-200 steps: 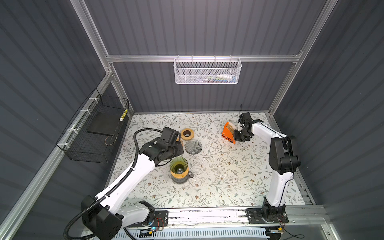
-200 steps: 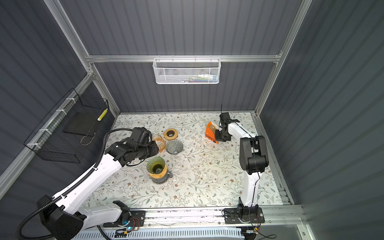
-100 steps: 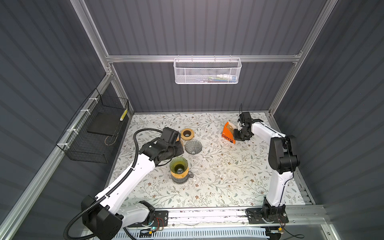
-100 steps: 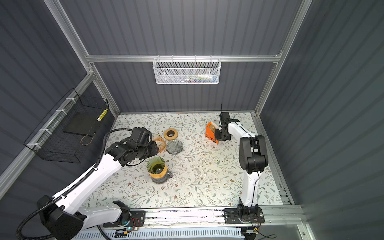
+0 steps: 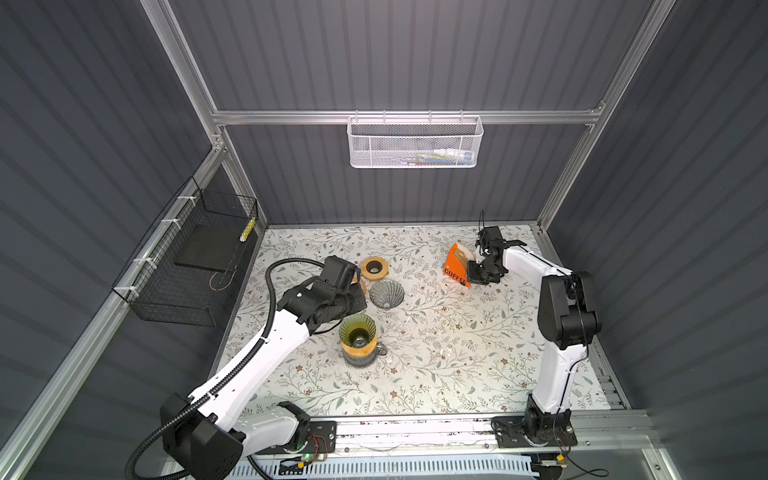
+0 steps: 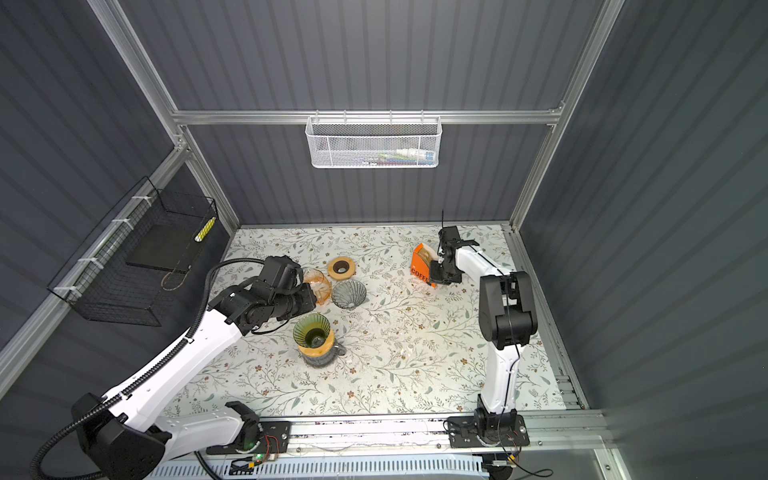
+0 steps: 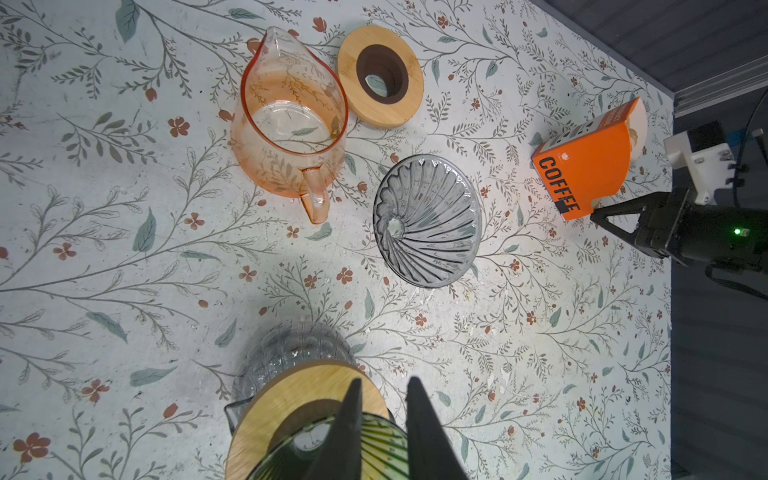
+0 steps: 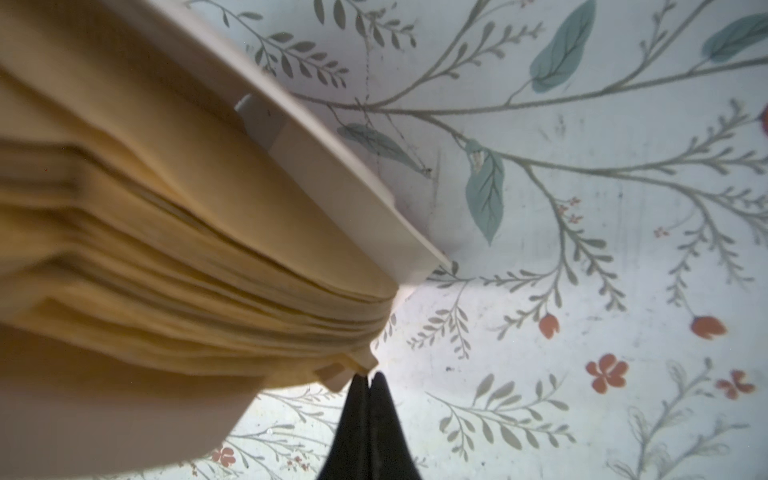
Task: Place the coffee filter in the dripper
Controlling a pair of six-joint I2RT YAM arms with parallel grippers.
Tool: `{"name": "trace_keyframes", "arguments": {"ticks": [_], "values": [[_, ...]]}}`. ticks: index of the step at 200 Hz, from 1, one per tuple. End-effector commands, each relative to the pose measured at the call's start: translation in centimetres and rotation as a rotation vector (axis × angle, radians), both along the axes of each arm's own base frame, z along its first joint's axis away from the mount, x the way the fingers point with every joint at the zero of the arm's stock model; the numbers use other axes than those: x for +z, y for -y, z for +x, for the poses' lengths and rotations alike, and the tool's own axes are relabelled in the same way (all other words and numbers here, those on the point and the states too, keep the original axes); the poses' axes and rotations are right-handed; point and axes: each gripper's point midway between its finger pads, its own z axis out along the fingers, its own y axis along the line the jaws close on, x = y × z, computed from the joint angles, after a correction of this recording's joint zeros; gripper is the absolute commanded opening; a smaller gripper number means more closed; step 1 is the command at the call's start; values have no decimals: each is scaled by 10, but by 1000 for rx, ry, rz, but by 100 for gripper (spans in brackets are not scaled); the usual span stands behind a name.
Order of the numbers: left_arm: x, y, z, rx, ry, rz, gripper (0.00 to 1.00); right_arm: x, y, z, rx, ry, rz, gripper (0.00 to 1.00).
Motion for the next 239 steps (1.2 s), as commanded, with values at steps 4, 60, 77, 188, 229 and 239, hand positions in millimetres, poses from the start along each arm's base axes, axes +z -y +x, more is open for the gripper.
{"name": "trace_keyframes", "arguments": {"ticks": [4, 60, 77, 188, 229, 239], "values": [[0, -3, -5, 7, 0, -4, 21, 15, 4, -7, -7, 28, -20, 0], [-2, -4, -7, 10, -3, -10, 21, 17, 4, -3, 5, 33, -26, 10], [-2, -4, -7, 11, -4, -8, 21, 17, 3, 2, 5, 33, -26, 17], [-6, -2, -3, 9, -13, 7, 21, 9, -3, 13, 9, 21, -7, 21], [-6, -2, -3, 10, -13, 6, 21, 7, -4, 14, 11, 18, -7, 22], [-6, -2, -3, 10, -12, 5, 21, 6, -5, 14, 11, 16, -6, 22]]}}
